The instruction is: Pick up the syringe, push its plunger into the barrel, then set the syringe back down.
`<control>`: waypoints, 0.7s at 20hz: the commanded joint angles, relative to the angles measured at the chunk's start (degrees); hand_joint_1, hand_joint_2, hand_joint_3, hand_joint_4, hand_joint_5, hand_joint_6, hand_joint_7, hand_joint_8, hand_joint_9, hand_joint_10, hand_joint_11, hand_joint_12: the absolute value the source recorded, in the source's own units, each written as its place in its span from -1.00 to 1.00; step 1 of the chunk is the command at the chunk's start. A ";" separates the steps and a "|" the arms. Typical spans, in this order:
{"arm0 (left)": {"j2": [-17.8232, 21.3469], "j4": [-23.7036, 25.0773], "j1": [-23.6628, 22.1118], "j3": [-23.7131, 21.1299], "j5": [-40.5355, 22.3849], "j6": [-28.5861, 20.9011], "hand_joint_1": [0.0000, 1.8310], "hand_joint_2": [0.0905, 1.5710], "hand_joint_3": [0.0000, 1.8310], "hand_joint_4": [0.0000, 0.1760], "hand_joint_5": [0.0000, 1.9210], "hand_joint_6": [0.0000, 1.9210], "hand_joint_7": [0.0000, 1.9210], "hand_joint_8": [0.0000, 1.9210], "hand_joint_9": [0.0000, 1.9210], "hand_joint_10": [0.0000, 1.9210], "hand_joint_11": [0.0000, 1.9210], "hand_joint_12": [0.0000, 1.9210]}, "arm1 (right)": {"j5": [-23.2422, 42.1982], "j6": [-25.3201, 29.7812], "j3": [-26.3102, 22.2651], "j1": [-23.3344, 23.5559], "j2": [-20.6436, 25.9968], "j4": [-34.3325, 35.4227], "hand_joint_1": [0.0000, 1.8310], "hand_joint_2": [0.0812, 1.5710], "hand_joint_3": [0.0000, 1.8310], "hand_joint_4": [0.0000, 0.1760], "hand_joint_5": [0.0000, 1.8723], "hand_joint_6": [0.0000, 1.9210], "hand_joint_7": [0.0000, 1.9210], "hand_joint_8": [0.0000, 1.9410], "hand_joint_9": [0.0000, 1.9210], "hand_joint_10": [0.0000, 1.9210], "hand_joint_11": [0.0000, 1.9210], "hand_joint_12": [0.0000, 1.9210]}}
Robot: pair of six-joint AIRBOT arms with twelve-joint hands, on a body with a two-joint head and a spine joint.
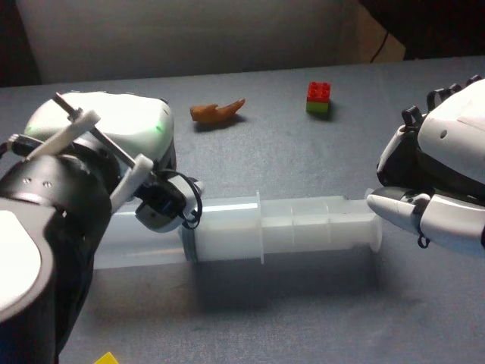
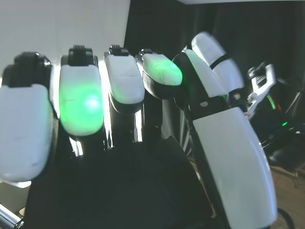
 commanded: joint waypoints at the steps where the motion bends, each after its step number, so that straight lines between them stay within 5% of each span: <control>1: -0.37 5.37 -0.24 -0.03 2.07 -0.03 -1.00 0.39 -0.84 -1.00 -1.00 -0.98 -0.99 -0.96 -1.00 -0.97 -1.00 -0.89 | 4.61 -0.04 -0.01 0.34 0.14 -1.64 -1.00 0.23 -0.87 -1.00 -0.93 -0.95 -0.89 -0.95 -0.89 -0.92 -1.00 -0.39; 3: -0.60 5.58 -0.10 -0.03 2.53 -0.04 -1.00 0.39 -0.84 -1.00 -1.00 -0.98 -0.99 -0.96 -1.00 -0.97 -1.00 -0.89 | 4.62 -0.05 -0.01 0.29 0.14 -1.64 -1.00 0.23 -0.87 -1.00 -0.93 -0.95 -0.89 -0.95 -0.89 -0.92 -1.00 -0.39; 6: -0.80 5.58 0.00 0.00 3.23 -0.27 -1.00 0.47 -1.00 -1.00 -0.99 -1.00 -0.96 -1.00 -0.99 -1.00 -1.00 -0.90 | 4.62 -0.09 -0.01 0.21 0.13 -1.64 -1.00 0.32 -0.99 -1.00 -0.98 -1.00 -0.93 -1.00 -0.92 -1.00 -1.00 -0.68; 7: -0.80 5.58 0.00 -0.01 3.26 -0.27 -1.00 0.47 -1.00 -1.00 -0.98 -1.00 -0.96 -1.00 -0.99 -1.00 -1.00 -0.92 | 4.62 -0.10 -0.01 0.16 0.13 -1.64 -1.00 0.32 -1.00 -1.00 -0.95 -0.99 -0.91 -1.00 -0.90 -0.99 -1.00 -0.56; 14: -2.22 5.58 1.51 -0.04 3.84 -0.27 -0.94 0.46 -1.00 -1.00 -0.96 -1.00 -0.95 -1.00 -0.98 -1.00 -1.00 -0.88 | 4.86 -0.15 0.00 0.10 0.09 -1.64 -1.00 0.33 -1.00 -1.00 -0.98 -1.00 -0.94 -1.00 -0.92 -1.00 -1.00 -0.61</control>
